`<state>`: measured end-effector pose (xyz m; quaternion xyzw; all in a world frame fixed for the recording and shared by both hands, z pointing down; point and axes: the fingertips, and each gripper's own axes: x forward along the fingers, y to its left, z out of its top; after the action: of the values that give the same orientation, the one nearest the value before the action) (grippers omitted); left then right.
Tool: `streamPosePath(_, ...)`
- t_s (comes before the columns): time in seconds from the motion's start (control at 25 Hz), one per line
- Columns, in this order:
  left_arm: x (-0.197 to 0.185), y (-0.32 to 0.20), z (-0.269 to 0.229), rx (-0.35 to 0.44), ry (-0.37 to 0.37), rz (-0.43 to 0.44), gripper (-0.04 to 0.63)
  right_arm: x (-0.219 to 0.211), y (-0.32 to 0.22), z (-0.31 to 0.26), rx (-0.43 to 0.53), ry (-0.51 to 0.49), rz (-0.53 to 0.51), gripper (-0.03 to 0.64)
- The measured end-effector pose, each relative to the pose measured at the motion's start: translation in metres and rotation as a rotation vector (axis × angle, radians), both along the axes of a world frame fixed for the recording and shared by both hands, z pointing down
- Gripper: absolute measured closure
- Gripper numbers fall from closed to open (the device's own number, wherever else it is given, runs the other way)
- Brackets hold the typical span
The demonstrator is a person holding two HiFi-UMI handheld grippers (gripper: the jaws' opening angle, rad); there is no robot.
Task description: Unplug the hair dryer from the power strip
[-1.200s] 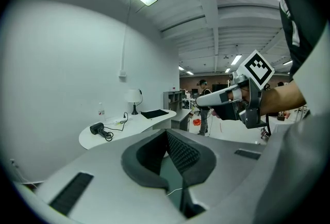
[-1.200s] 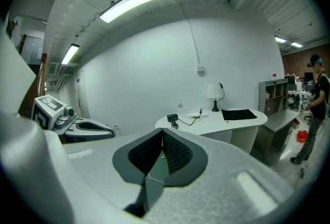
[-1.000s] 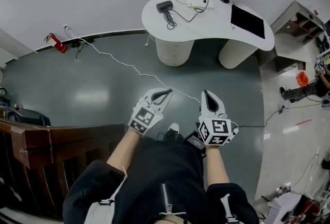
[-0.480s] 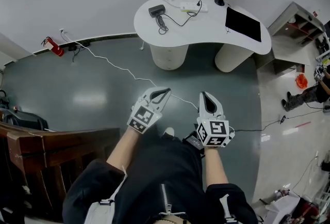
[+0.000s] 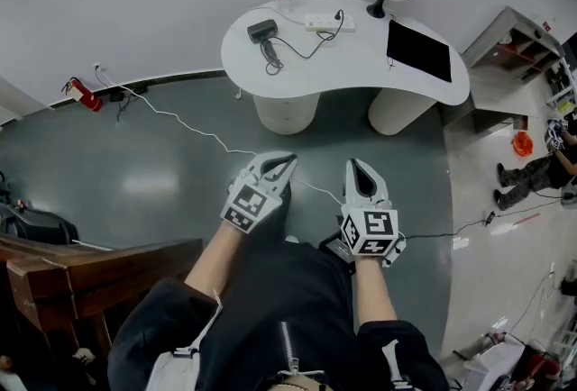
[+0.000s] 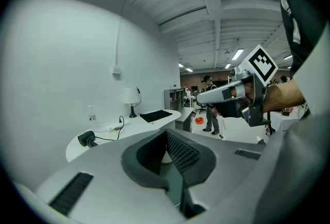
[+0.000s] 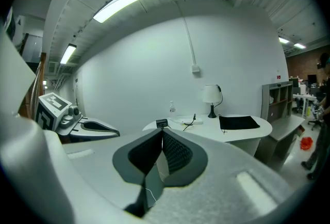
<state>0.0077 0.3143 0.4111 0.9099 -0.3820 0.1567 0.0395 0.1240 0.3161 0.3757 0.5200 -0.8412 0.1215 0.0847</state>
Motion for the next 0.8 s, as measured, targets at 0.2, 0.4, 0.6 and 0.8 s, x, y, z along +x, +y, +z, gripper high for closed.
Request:
streamPosePath(0.2, 0.01, -0.043, 0.009, -0.008, 0.01, 0.035, 0.583, 0.002, -0.043, 0.007, -0.006, 0.016, 0.014, 0.612)
streamPosePath(0.4, 0.01, -0.095, 0.012, -0.022, 0.016, 0.065, 0.583, -0.003, -0.095, 0.004, -0.007, 0.036, 0.021, 0.612)
streamPosePath(0.6, 0.003, -0.162, 0.012, -0.036, 0.021, 0.081, 0.583, -0.01, -0.161, 0.006, -0.029, 0.033, 0.039, 0.612)
streamPosePath(0.8, -0.012, -0.228, 0.014, -0.062, 0.022, 0.084, 0.583, -0.024, -0.228, 0.004, -0.044, 0.049, 0.041, 0.612)
